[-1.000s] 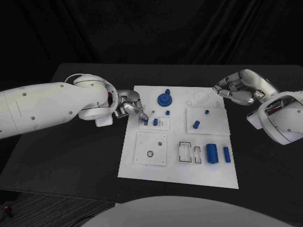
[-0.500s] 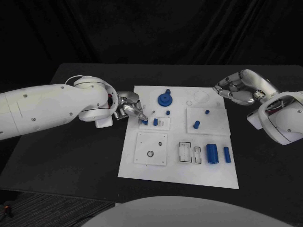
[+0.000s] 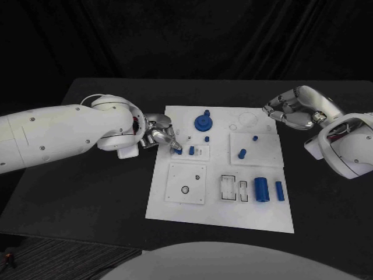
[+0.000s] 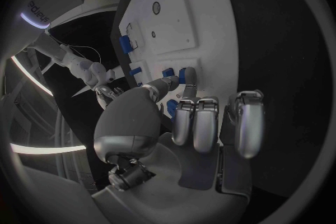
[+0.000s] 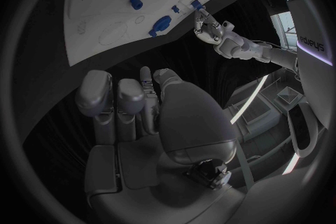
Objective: Assemble the parts on the task board
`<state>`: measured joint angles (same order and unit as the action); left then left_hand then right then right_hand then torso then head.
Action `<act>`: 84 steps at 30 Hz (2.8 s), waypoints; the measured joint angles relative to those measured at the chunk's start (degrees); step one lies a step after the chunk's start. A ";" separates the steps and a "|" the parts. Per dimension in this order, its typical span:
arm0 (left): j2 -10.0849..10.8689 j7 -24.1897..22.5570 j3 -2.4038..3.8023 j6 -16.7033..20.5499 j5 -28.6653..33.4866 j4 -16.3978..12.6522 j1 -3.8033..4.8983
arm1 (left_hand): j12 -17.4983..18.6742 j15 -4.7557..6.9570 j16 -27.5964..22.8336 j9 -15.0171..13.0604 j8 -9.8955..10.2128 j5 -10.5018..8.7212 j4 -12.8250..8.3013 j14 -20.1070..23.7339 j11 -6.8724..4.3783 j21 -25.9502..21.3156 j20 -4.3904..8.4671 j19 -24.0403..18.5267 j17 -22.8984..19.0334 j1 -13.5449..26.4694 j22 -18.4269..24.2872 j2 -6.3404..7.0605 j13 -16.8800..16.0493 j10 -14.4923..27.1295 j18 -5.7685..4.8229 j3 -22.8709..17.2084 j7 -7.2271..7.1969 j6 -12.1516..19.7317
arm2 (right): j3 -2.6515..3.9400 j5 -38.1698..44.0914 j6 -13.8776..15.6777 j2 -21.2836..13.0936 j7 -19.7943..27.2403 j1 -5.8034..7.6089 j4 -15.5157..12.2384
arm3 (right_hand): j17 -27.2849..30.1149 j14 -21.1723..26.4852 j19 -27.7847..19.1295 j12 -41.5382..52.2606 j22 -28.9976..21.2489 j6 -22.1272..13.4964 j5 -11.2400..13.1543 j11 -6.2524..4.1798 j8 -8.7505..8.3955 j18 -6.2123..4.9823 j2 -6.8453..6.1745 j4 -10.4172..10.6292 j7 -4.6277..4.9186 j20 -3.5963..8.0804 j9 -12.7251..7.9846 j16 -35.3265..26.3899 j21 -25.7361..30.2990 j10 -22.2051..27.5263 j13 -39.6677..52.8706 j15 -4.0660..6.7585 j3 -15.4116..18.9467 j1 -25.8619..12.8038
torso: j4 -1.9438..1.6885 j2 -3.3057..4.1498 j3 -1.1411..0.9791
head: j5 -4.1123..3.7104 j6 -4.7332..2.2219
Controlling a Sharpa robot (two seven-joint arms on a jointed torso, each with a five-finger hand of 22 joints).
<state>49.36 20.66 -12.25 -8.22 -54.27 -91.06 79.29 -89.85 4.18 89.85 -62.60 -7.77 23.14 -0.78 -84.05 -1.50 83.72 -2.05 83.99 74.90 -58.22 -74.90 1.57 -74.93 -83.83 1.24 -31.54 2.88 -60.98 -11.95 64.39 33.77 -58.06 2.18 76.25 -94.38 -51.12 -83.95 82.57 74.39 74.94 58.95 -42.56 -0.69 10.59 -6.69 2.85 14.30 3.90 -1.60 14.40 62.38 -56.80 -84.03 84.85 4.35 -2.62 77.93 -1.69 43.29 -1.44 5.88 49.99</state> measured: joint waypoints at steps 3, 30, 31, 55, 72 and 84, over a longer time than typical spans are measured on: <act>0.05 0.00 0.00 0.01 0.00 0.06 -0.03 | 0.00 0.00 0.00 0.00 0.00 0.00 0.00 0.00 0.00 0.00 0.00 0.00 0.00 -0.05 0.00 -0.05 0.00 0.00 0.00 0.00 0.00 0.00 | 0.00 0.00 -0.02 0.00 -0.01 0.00 0.00 | 0.16 0.09 0.00 0.01 0.00 0.17 0.00 0.00 0.00 0.00 -0.09 -0.23 -0.18 0.00 0.05 0.00 0.00 0.00 0.00 0.09 -0.23 -0.09 | 0.00 0.01 0.00 | -0.02 0.00; -0.23 -0.04 0.01 0.23 0.03 0.41 -0.14 | 0.00 0.00 0.00 0.01 0.00 -0.11 0.09 0.00 0.00 0.01 0.00 0.00 0.00 -0.27 0.00 -0.27 0.00 0.00 0.01 0.09 0.33 0.28 | 0.01 0.00 -0.14 0.06 -0.05 -0.04 0.09 | 0.21 -0.05 0.00 -0.20 -0.02 0.21 0.00 0.09 0.00 0.00 -0.11 -0.23 -0.21 0.00 0.04 0.00 0.24 0.10 0.00 0.21 -0.23 -0.11 | 0.01 0.01 0.00 | 0.07 0.00; -0.27 -0.04 0.01 0.23 0.03 0.41 -0.14 | 0.00 0.00 0.00 0.01 0.00 -0.11 0.09 0.00 0.00 0.01 0.00 0.00 0.00 -0.27 0.00 -0.27 0.00 0.00 0.00 0.09 0.34 0.28 | 0.00 0.00 -0.15 0.07 -0.05 -0.05 0.10 | 0.21 -0.05 0.00 -0.20 -0.02 0.21 0.00 0.10 0.00 0.00 -0.11 -0.23 -0.21 0.00 0.04 0.00 0.24 0.09 0.00 0.21 -0.23 -0.11 | 0.01 0.01 0.00 | 0.08 0.00; -0.36 -0.01 0.09 -0.41 0.04 0.63 -0.18 | 0.00 -0.20 0.00 0.66 0.80 -12.66 2.29 0.21 0.18 -0.55 -0.41 0.00 0.05 -0.19 0.00 -2.59 0.00 -0.18 0.00 6.60 -0.27 0.20 | 0.00 0.00 -0.19 0.20 -0.06 -0.24 0.20 | 0.21 -0.13 0.00 -0.50 -0.03 0.21 0.00 -0.02 0.00 0.00 0.03 -0.07 -0.21 0.00 0.08 0.00 0.23 -0.02 0.82 0.08 -0.39 0.03 | 0.01 0.00 -0.01 | 0.14 0.00; -0.49 -0.01 0.01 -1.07 0.05 0.63 -0.26 | 0.00 -0.41 0.00 2.10 1.51 -19.91 8.55 0.00 0.59 -0.78 -0.82 0.00 0.04 5.29 0.00 -2.16 0.00 -0.17 -0.01 16.32 0.27 -0.75 | -0.01 0.00 -0.27 0.24 -0.08 -0.50 0.34 | 0.20 0.00 0.00 -0.46 -0.03 0.21 0.00 -0.01 0.00 0.00 0.02 -0.23 -0.21 0.00 0.07 0.00 0.23 -0.01 0.84 0.18 -0.55 0.01 | 0.01 0.01 -0.01 | 0.22 0.00; -0.33 -0.02 0.01 -1.06 0.05 0.33 -0.27 | 0.00 -0.41 0.00 -1.04 -0.88 -19.97 11.92 0.00 0.59 -0.78 -0.82 0.00 0.03 7.28 0.00 -2.07 0.00 -0.17 -0.01 21.74 -0.02 -1.68 | -0.01 0.00 -0.43 0.25 -0.12 -0.58 0.38 | 0.27 0.09 0.00 -0.29 0.01 0.21 0.00 0.00 0.00 0.00 0.01 -0.23 -0.21 0.00 0.06 0.00 0.23 0.00 0.84 0.09 -0.55 0.01 | 0.01 0.02 -0.01 | 0.30 0.00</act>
<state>49.03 20.64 -12.24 -9.27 -54.22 -90.73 79.03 -89.85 3.77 89.85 -63.63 -8.65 3.17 11.15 -84.05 -0.92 82.94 -2.87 83.99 74.94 -50.94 -74.90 -0.49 -74.93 -84.00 1.23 -9.80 2.86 -62.66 -11.95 64.39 33.35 -57.81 2.07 75.67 -94.00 -50.85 -83.87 82.57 74.11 74.95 59.16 -42.56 -0.69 10.59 -6.69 2.86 14.07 3.69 -1.60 14.46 62.38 -56.56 -84.03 85.69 4.44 -3.17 77.94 -1.69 43.30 -1.45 6.17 49.99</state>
